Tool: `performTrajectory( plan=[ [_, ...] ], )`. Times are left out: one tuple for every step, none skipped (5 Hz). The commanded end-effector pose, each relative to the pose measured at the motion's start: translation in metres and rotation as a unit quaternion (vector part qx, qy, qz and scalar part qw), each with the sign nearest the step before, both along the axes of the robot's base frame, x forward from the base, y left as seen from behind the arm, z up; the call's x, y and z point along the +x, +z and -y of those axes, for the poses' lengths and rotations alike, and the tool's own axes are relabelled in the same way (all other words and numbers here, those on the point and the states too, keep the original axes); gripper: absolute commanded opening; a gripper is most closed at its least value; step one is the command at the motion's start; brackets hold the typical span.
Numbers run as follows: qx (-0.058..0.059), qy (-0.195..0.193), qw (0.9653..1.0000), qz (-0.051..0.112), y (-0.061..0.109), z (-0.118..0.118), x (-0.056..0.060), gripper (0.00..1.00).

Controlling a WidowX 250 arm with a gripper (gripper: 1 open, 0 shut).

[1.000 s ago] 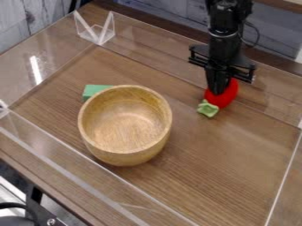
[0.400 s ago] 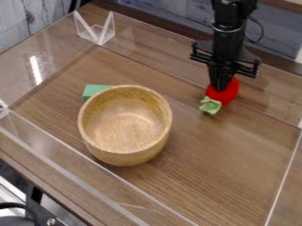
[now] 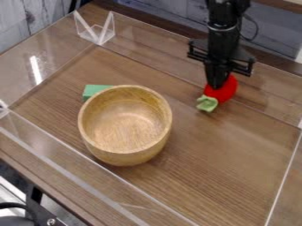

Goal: Move the red object to the left side of the table

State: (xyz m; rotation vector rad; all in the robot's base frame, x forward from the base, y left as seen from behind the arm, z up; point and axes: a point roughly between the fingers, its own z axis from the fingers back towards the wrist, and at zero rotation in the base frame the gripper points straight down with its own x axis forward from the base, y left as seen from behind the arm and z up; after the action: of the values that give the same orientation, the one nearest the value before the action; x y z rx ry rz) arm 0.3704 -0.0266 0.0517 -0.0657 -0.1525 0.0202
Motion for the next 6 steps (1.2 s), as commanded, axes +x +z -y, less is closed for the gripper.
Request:
performTrajectory(
  plan=[
    [0.000,0.012,0.9996,0.024,0.004,-0.003,0.004,0.00],
    [0.000,0.045,0.9987,0.024,0.021,-0.004,0.003,0.00],
    [-0.001,0.074,0.9970,0.024,0.038,-0.006,0.007,0.00],
    [-0.003,0.039,0.9990,0.022,0.032,0.002,0.008,0.00],
    [-0.004,0.005,0.9998,0.020,0.025,0.010,0.008,0.00],
    [-0.005,-0.026,0.9995,0.017,0.019,0.015,0.007,0.00]
  ],
)
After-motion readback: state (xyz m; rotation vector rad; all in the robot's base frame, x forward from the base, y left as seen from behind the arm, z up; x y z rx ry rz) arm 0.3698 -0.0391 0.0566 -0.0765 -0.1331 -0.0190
